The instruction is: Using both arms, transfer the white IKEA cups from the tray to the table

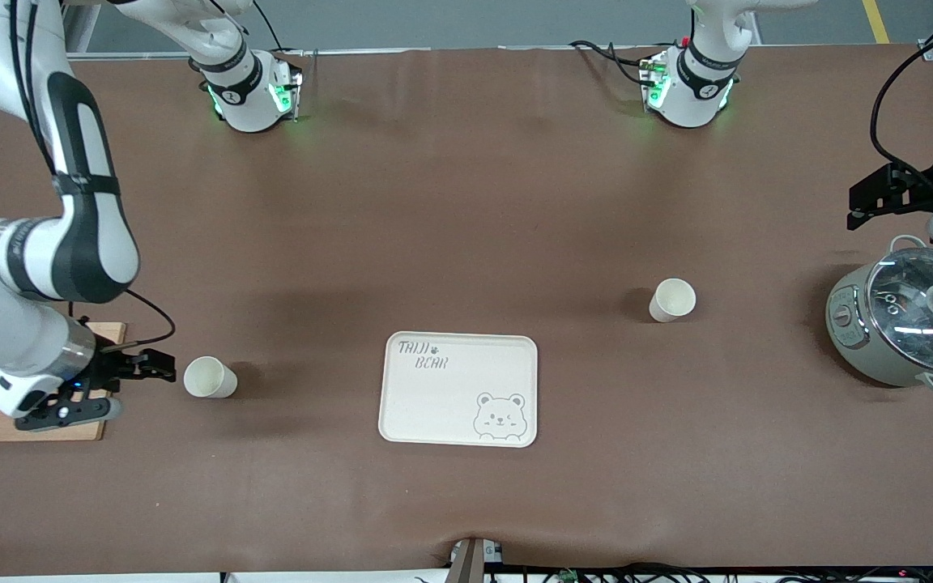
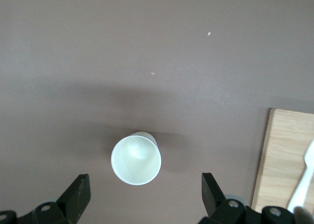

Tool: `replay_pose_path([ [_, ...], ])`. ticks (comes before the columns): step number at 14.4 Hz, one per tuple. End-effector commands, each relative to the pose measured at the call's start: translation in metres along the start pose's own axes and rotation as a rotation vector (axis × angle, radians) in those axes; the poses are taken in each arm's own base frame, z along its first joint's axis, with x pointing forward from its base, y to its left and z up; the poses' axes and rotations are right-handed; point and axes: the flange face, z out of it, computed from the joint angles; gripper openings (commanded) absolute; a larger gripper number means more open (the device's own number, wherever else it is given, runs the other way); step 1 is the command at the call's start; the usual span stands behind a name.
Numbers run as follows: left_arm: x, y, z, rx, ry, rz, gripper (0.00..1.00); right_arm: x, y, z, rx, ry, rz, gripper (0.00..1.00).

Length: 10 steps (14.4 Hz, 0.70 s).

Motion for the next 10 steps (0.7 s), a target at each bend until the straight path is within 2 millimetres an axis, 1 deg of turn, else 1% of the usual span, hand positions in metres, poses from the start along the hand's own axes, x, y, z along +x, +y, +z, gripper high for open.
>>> replay_pose_path([
  [1,0.004,-0.001,-0.003,-0.007,0.015,0.007,1.0,-0.02,-0.001,-0.073,0.008,-0.019,0.064,1.0],
  [2,0.004,-0.002,-0.003,-0.007,0.015,0.005,1.0,-0.029,0.003,-0.102,0.008,-0.034,0.071,1.0],
  [3,0.004,-0.002,-0.003,-0.007,0.015,0.005,1.0,-0.039,0.014,-0.131,0.004,-0.044,0.086,1.0],
  [4,0.004,-0.002,-0.003,-0.007,0.015,0.005,1.0,-0.046,0.026,-0.156,-0.002,-0.042,0.105,1.0],
  [5,0.004,-0.002,-0.002,-0.01,0.015,0.005,1.0,-0.055,0.035,-0.175,-0.006,-0.048,0.123,1.0],
  [6,0.004,-0.002,-0.002,-0.01,0.015,0.005,1.0,-0.064,0.044,-0.19,-0.01,-0.052,0.139,1.0],
  [9,0.004,-0.003,-0.002,-0.021,0.015,-0.023,1.0,-0.088,0.082,-0.225,-0.024,-0.01,0.192,1.0],
  [10,0.003,-0.003,-0.002,-0.023,0.014,-0.034,1.0,-0.093,0.084,-0.235,-0.027,0.005,0.193,1.0],
])
